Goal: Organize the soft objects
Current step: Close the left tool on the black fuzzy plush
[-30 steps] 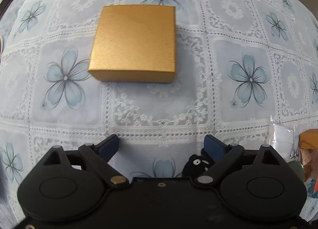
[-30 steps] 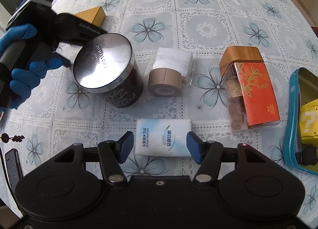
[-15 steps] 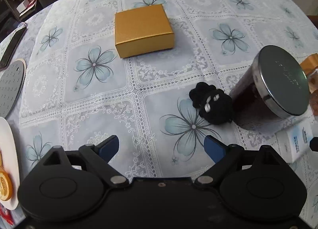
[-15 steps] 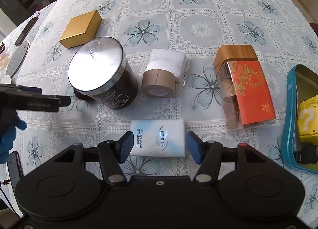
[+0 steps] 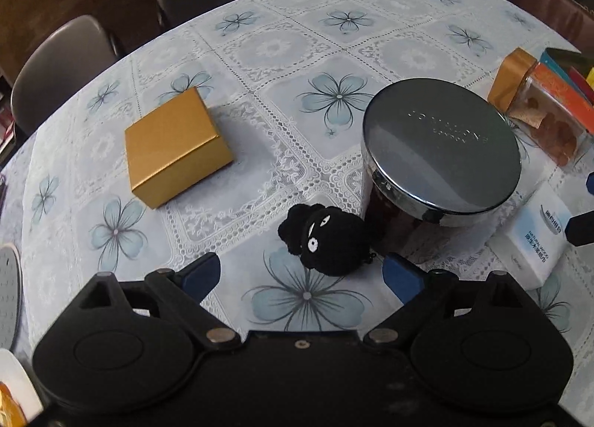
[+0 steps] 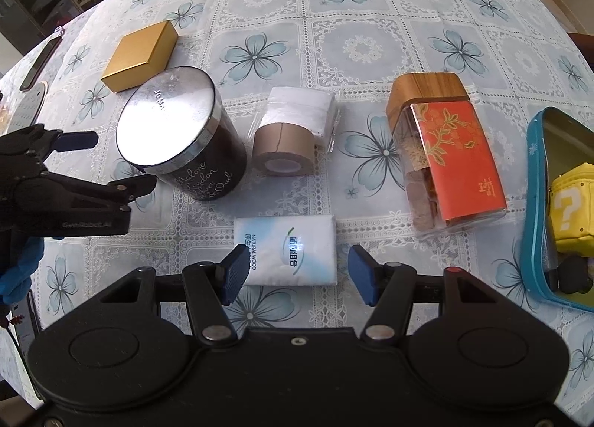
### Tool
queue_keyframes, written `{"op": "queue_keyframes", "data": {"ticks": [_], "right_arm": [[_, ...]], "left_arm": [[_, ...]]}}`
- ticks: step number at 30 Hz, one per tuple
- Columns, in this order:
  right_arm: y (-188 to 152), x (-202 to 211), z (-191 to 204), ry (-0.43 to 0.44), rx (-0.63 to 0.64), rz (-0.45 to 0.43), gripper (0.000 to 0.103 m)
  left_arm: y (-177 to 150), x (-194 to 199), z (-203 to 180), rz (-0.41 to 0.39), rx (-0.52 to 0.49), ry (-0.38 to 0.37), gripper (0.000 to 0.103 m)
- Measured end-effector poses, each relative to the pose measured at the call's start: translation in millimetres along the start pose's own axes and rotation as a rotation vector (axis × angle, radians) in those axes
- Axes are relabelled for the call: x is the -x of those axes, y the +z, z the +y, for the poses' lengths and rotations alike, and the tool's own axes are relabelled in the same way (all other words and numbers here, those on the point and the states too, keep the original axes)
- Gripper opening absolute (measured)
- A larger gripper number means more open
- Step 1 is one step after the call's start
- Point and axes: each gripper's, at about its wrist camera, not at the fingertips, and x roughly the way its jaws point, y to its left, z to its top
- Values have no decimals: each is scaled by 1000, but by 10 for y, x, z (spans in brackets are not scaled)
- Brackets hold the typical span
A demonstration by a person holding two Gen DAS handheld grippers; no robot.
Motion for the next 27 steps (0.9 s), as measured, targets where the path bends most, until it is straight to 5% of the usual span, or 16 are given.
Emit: {"op": "queue_keyframes", "data": {"ticks": [10,13,14,20,27], "right_arm": [[13,-78,41,-18,4,22,57],[15,-93,48,-19,2,28,57],[18,-94,49,-20,1,28,57],[34,-48,55,-23,6,22,57],[7,15,67,-1,36,2,57]], "left_arm": [[-30,-248,-67,-110,-372,-21,93],[-8,-230,-30,-98,-412,-116,66],[9,-237,4,-82,-396,-160,54],[52,-272,119,-35,-243,-172,51],[-146,-52,247,241,150,-125,51]]}}
